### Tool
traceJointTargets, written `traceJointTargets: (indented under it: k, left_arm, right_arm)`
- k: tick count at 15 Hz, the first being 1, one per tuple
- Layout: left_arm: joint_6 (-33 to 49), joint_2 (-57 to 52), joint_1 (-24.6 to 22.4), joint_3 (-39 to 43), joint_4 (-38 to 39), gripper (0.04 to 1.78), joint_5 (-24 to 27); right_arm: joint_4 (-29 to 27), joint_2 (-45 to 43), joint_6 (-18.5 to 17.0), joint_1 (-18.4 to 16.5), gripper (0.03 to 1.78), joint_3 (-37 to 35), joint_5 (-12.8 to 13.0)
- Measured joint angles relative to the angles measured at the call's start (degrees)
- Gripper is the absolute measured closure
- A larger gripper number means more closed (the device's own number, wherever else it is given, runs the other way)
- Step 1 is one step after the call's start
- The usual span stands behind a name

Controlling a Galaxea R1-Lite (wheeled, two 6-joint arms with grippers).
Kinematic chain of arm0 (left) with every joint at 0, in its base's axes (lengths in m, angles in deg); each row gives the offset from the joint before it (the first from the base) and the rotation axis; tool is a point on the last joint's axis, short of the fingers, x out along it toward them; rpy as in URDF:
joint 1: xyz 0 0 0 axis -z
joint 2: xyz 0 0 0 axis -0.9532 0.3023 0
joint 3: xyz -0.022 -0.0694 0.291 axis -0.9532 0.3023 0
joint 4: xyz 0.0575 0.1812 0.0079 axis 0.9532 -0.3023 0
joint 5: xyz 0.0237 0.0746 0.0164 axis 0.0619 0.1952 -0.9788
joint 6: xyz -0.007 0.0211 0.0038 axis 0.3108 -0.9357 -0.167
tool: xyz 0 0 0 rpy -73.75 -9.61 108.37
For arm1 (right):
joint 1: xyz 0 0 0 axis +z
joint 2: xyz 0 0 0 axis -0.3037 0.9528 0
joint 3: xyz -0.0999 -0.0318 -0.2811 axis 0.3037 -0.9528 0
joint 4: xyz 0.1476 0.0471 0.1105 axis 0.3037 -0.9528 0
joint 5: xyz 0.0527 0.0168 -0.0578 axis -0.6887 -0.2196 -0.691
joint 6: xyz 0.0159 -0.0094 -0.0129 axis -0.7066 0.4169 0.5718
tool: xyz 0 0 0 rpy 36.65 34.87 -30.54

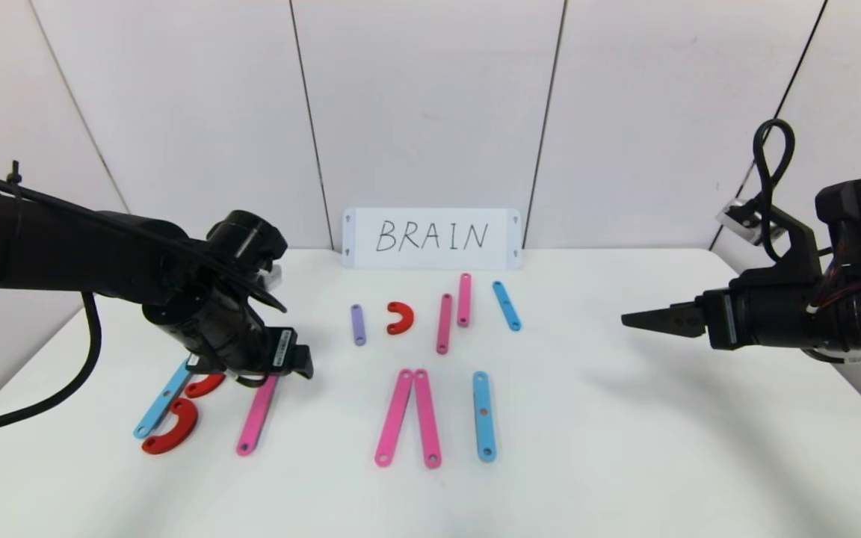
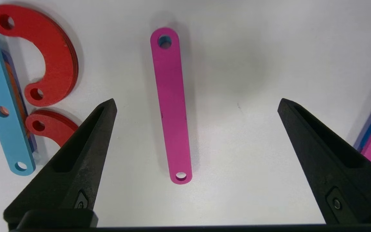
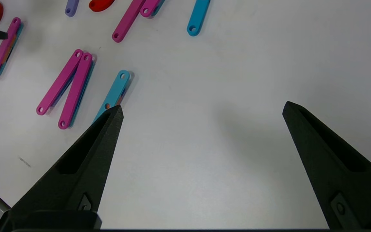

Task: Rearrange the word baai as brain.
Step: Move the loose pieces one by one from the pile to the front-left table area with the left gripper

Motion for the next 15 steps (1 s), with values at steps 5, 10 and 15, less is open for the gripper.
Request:
traceJointTargets:
  k: [5,10,15]
  left_arm:
    - [-0.2,0.0,2.0,-7.6,0.0,0.07,-0.2]
    - [0.1,4.9,5.9,-17.0,0.0,0.07,-6.0]
    - [2.0,12.5,9.8,-26.2,0.2,0.07,-9.0]
  right_arm:
    - [0.0,-0.1,0.0,0.0,0.08,0.0,0.1]
    - [0.0,-0.5,0.0,-0.1,0.08,0.0,0.1]
    - [0.0,-0.7,0.0,-0.1,0.08,0.0,0.1]
